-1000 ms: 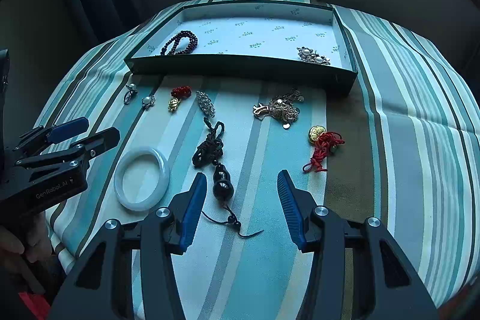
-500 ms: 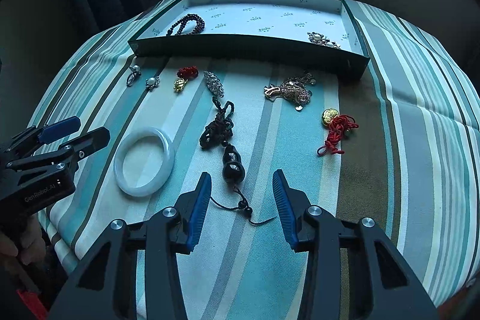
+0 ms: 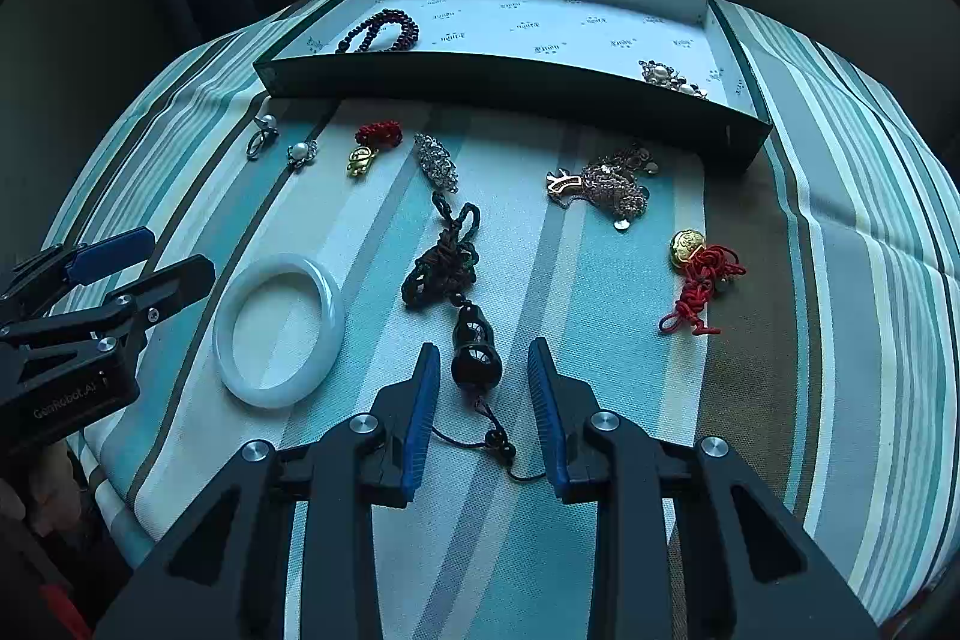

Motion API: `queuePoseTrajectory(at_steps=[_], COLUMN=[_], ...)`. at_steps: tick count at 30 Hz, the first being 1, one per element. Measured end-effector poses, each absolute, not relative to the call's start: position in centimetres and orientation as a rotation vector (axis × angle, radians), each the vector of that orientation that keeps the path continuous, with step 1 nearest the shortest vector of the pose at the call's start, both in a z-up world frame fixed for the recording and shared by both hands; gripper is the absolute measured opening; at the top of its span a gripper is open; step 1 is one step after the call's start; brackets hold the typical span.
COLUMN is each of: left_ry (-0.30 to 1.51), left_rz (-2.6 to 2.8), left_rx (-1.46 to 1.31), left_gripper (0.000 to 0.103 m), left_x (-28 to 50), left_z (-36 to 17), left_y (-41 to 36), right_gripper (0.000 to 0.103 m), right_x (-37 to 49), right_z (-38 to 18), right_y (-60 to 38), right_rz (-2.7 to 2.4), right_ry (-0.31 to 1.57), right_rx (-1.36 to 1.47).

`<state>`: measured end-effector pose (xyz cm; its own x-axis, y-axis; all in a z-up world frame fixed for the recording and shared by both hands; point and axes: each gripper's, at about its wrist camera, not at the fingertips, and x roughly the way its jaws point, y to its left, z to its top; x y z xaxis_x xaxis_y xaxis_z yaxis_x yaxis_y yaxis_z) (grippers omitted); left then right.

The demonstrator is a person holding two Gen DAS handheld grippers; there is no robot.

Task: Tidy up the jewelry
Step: 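Grasp the white jade bangle with the left tool while the right tool grasps the black gourd pendant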

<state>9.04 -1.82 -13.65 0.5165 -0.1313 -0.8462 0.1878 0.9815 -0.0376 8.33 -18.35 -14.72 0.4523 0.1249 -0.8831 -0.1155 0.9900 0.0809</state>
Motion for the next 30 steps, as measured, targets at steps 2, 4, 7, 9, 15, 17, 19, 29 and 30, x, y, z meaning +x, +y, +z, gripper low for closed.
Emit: queuePoseTrajectory(at_steps=[2, 4, 7, 9, 15, 17, 19, 29, 30], left_ry=[1.011, 1.011, 1.011, 1.011, 1.011, 1.01, 1.009, 0.974, 0.972], left_rz=[-0.193, -0.192, -0.192, -0.193, -0.192, -0.192, -0.197, -0.294, -0.304], left_rx=[0.062, 0.061, 0.061, 0.062, 0.064, 0.066, 0.066, 0.094, 0.104], left_gripper=[0.069, 0.069, 0.069, 0.069, 0.069, 0.069, 0.069, 0.075, 0.077], left_x=[9.0, 9.0, 9.0, 9.0, 8.9, 8.9, 8.8, 8.0, 8.0], left_z=[-13.7, -13.7, -13.7, -13.7, -13.8, -13.8, -13.7, -12.6, -12.6], left_y=[-1.9, -1.9, -1.9, -1.9, -2.1, -2.2, -2.3, -5.3, -5.7], right_gripper=[0.025, 0.022, 0.018, 0.018, 0.018, 0.018, 0.018, 0.018, 0.018], right_x=[8.4, 8.4, 8.4, 8.3, 8.1, 8.0, 7.9, 6.6, 6.5], right_z=[-14.8, -14.8, -14.9, -14.9, -14.7, -14.5, -14.2, -13.0, -12.9], right_y=[-18.3, -18.1, -18.0, -17.9, -18.1, -18.4, -18.9, -22.1, -22.4], right_rz=[0.15, 0.151, 0.154, 0.153, 0.136, 0.12, 0.105, 0.018, 0.012], right_ry=[1.092, 1.092, 1.092, 1.09, 1.081, 1.075, 1.07, 1.045, 1.043], right_rx=[0.006, -0.004, -0.01, -0.013, -0.02, -0.031, -0.037, -0.022, -0.018])
